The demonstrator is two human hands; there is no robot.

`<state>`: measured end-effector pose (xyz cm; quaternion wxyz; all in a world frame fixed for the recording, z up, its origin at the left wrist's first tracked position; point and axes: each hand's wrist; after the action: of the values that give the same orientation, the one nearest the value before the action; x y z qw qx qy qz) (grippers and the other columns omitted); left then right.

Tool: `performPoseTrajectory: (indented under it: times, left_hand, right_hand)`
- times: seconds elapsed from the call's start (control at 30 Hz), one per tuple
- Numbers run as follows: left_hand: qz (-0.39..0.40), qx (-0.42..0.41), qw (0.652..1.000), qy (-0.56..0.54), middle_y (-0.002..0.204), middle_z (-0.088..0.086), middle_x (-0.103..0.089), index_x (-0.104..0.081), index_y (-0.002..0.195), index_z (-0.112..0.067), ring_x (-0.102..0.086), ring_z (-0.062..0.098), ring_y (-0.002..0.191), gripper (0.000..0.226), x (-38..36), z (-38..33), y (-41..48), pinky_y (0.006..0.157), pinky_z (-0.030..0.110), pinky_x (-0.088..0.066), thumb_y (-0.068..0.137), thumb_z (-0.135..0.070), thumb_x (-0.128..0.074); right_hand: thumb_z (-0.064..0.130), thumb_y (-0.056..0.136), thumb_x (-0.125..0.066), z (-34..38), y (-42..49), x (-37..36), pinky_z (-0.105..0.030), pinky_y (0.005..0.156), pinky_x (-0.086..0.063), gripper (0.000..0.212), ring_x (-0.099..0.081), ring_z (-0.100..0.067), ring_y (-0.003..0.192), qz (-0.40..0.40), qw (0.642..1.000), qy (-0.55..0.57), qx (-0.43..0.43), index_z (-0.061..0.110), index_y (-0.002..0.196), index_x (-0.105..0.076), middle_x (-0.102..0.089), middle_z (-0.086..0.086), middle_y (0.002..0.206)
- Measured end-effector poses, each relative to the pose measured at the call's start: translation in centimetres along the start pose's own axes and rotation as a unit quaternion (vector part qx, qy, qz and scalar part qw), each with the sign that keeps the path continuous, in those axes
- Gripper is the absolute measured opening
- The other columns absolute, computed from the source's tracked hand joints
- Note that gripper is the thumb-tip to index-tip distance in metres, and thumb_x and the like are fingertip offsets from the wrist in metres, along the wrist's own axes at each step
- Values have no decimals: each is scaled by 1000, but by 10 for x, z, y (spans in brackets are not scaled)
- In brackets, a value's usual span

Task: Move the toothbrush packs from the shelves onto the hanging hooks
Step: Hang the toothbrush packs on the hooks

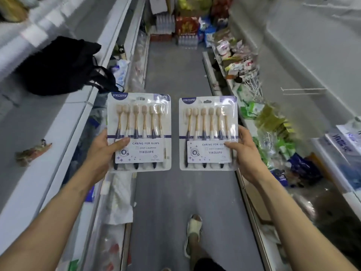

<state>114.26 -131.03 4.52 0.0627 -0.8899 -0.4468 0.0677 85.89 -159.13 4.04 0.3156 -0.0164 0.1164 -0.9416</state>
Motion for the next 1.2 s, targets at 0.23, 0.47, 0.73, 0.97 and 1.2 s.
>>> performPoseTrajectory:
  times: [0.23, 0.47, 0.73, 0.97, 1.2]
  left_hand:
    - [13, -15, 1000, -4, 121, 12, -76, -60, 134, -10, -73, 35, 112, 68, -57, -44, 158, 86, 46, -63, 73, -23, -88]
    - [36, -46, 998, -1, 118, 8, -78, -58, 135, -9, -76, 26, 106, 61, -111, -101, 312, 76, 32, -63, 79, -15, -79]
    - [86, -80, 993, 11, 111, 6, -79, -60, 133, -6, -77, 24, 100, 61, -144, -145, 514, 74, 32, -63, 77, -17, -82]
    - [158, -87, 983, 40, 120, -2, -78, -61, 131, -18, -74, 18, 112, 61, -153, -194, 688, 93, 37, -60, 77, -27, -88]
    - [261, -91, 961, 23, 113, 6, -79, -63, 127, -17, -76, 28, 105, 48, -221, -247, 824, 72, 32, -64, 81, -13, -77]
  right_hand:
    - [-3, 102, -55, 57, 149, 1, -52, 95, -61, 56, -74, -26, 112, -17, 998, 54, 32, 26, 148, -45, -78, 7, 115]
    - [-3, 102, -54, 134, 289, -4, -44, 86, -65, 50, -77, -23, 106, -40, 996, 50, 65, 27, 142, -48, -73, -7, 125]
    - [-1, 99, -58, 173, 451, -33, -38, 89, -62, 51, -75, -18, 110, -119, 989, 8, 93, 26, 142, -51, -74, 0, 121]
    - [12, 88, -64, 228, 561, -84, -57, 103, -55, 55, -74, -18, 110, -194, 975, -5, 113, 34, 137, -54, -77, 9, 114]
    - [1, 93, -62, 279, 640, -78, -54, 103, -56, 57, -72, -15, 113, -291, 945, 8, 148, 32, 140, -54, -76, 9, 119]
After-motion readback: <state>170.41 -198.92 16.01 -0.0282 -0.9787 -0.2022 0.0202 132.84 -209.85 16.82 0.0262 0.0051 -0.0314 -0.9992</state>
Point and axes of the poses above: each hand's wrist, its own y-axis towards the middle knuckle, its own x-axis out of the back of the hand, z = x × y
